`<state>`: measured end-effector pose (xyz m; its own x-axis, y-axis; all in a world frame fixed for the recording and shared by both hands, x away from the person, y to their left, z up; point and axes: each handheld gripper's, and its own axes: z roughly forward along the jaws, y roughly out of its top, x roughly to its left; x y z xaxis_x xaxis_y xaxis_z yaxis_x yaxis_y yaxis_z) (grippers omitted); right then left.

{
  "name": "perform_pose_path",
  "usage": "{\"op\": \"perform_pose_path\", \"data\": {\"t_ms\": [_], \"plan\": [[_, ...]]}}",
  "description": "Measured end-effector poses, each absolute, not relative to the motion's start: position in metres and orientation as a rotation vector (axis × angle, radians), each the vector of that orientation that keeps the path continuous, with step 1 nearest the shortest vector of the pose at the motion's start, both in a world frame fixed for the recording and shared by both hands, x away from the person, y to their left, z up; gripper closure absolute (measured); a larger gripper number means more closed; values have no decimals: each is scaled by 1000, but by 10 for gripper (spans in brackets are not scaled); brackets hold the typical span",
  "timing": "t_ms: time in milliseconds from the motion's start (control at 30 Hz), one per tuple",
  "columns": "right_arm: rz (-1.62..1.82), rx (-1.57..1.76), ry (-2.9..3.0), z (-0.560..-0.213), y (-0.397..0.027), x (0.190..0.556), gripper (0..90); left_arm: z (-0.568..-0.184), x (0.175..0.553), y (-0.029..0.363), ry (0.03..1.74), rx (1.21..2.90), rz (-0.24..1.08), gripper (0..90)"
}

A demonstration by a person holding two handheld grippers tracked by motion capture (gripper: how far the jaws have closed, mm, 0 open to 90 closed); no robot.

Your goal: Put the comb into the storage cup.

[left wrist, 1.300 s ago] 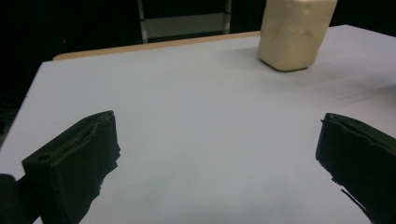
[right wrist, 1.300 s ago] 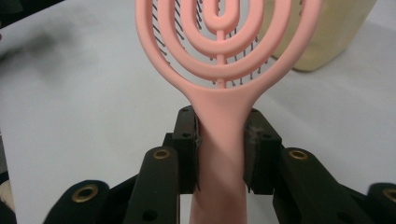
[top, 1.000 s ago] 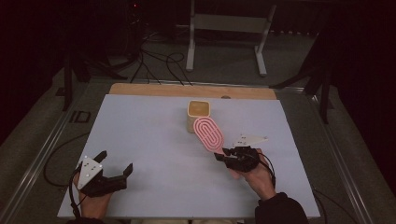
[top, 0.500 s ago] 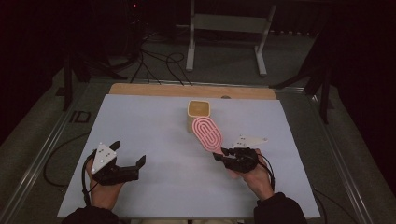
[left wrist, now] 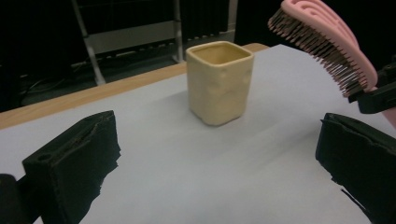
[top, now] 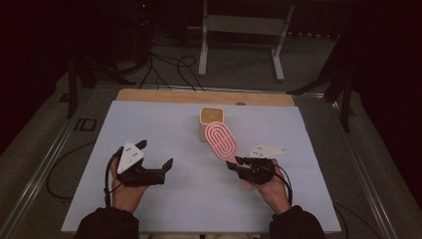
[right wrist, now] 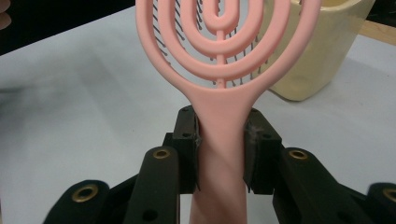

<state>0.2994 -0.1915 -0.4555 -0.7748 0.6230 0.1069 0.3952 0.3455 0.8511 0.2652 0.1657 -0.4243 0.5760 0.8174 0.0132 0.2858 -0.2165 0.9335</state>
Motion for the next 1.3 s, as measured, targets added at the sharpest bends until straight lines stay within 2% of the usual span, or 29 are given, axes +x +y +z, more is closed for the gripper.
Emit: {"op": "perform_pose_path", "data": {"t_ms": [700, 1300], "plan": [[1428, 943, 2338, -457, -188, 299, 701, -419, 281, 130, 893, 1794, 553, 1], [1449, 945, 2325, -457, -185, 297, 701, -418, 291, 88, 813, 1806, 499, 0]]}}
